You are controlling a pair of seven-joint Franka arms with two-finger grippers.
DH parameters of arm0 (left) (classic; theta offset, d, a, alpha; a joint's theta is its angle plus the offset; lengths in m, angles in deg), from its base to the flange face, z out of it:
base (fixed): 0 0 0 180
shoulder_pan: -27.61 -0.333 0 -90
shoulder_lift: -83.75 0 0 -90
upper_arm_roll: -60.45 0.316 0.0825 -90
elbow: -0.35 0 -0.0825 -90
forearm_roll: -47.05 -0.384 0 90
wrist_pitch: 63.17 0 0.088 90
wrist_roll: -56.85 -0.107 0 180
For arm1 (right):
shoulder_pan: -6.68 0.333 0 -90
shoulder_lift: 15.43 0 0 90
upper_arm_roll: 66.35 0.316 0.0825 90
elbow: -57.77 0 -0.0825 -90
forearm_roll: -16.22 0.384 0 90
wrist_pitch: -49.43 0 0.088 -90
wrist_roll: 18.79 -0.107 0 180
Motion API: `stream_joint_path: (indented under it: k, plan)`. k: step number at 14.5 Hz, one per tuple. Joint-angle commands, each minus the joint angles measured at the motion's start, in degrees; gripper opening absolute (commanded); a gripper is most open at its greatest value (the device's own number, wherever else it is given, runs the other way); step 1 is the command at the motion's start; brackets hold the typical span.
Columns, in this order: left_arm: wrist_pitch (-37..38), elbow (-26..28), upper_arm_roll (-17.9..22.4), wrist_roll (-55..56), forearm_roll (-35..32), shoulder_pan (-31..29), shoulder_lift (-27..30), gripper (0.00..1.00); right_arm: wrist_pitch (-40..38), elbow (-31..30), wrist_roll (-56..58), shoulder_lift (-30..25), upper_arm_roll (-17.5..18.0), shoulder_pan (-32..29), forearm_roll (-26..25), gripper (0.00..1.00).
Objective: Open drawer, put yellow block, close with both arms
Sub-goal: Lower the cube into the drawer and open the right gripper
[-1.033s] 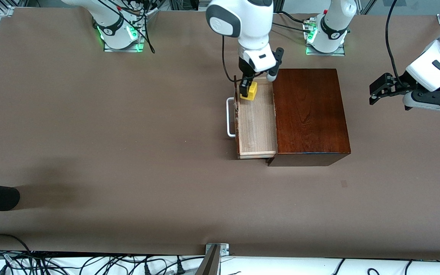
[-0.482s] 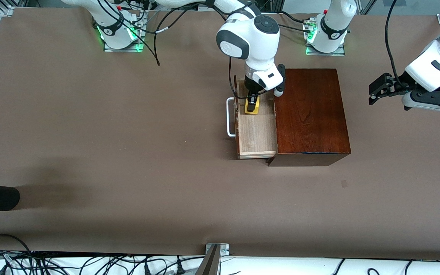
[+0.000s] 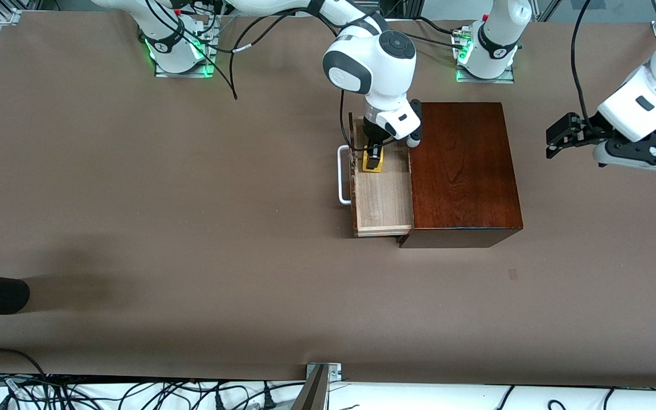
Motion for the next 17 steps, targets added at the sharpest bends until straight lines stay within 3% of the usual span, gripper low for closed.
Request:
stream_joint_path:
  k: [1, 6, 7, 8, 13, 17]
  plan:
    - [1.0, -2.6, -0.1, 0.4, 1.5, -0.3, -1.2, 1.0, -0.3, -0.5, 2.6, 0.1, 0.0, -0.3, -0.7, 0.0]
    - [1.1, -3.6, -0.1, 0.4, 1.4, -0.5, -1.3, 1.0, -0.2, -0.9, 3.2, 0.4, -0.1, -1.1, -0.7, 0.0]
    - [1.1, -3.6, -0.1, 0.4, 1.4, -0.5, -1.2, 1.0, -0.2, -0.9, 3.2, 0.4, -0.1, -1.1, -0.7, 0.26]
    - [1.1, -3.6, -0.1, 0.4, 1.4, -0.6, -1.2, 1.0, -0.1, -0.9, 3.4, 0.4, -0.1, -1.2, -0.6, 0.99]
    - [1.1, -3.6, -0.1, 0.4, 1.4, -0.5, -1.2, 1.0, 0.1, 0.1, 3.1, -0.1, 0.1, -1.5, -0.3, 1.0]
    - [1.1, -3.6, -0.1, 0.4, 1.4, -0.6, -1.3, 1.0, -0.6, 3.0, 2.7, -1.5, -0.3, -1.5, 3.3, 1.0]
